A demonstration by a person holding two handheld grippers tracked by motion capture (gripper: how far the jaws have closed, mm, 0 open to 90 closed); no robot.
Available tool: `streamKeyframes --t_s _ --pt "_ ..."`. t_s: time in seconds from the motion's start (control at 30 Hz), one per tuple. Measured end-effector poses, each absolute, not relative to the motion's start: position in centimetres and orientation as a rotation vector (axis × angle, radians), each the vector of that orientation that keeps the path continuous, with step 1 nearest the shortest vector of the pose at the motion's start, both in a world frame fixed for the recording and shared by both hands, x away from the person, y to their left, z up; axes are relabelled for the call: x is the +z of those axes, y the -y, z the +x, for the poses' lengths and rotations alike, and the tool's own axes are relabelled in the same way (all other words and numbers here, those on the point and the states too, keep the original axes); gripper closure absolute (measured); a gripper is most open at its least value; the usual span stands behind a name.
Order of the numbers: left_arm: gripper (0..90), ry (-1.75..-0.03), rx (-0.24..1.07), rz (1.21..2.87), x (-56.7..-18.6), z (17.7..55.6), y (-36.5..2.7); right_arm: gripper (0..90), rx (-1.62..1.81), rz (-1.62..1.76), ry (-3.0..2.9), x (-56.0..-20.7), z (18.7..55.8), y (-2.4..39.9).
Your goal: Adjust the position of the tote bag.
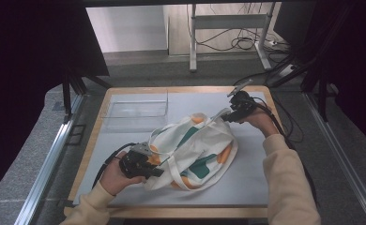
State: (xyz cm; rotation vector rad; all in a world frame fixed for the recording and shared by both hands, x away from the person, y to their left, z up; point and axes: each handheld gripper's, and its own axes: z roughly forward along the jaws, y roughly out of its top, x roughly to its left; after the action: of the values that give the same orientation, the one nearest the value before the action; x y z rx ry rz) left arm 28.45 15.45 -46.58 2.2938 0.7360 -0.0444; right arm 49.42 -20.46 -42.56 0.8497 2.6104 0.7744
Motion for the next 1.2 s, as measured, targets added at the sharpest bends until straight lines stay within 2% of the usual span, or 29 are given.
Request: streamKeyframes --t_s 0.13,0.2,0.3,0.53,0.6,0.93,1.2 --pt "81.5 -0.735 -0.045 2.3 -46.5 28.5 -15.4 35.0 0.742 0.82 -2.668 -42.9 50.2 19.9" --pt "81.5 -0.736 -0.044 2.298 -46.5 28.5 -15.5 39.3 0.756 0.794 -2.684 -42.8 50.5 19.8" --pt "81.4 -0.736 -0.046 2.297 -46.6 28.5 -15.5 46.9 0.779 0.781 -2.713 -42.9 50.6 19.7" --pt "81.5 -0.738 -0.041 2.298 -46.6 28.5 -15.5 73.4 0.739 0.771 -2.707 -43.0 50.5 19.7" --pt "81.5 -0.737 -0.042 2.299 -46.6 28.5 -15.4 76.8 0.735 0.753 -2.708 -42.9 50.4 19.8" --pt "82.3 -0.738 -0.044 2.299 -46.6 28.5 -15.5 78.4 0.736 0.731 -2.685 -42.2 49.6 19.9" --pt "84.5 -0.759 -0.023 2.289 -46.2 28.7 -16.1 78.9 0.856 0.743 -2.638 -40.9 47.4 22.4"
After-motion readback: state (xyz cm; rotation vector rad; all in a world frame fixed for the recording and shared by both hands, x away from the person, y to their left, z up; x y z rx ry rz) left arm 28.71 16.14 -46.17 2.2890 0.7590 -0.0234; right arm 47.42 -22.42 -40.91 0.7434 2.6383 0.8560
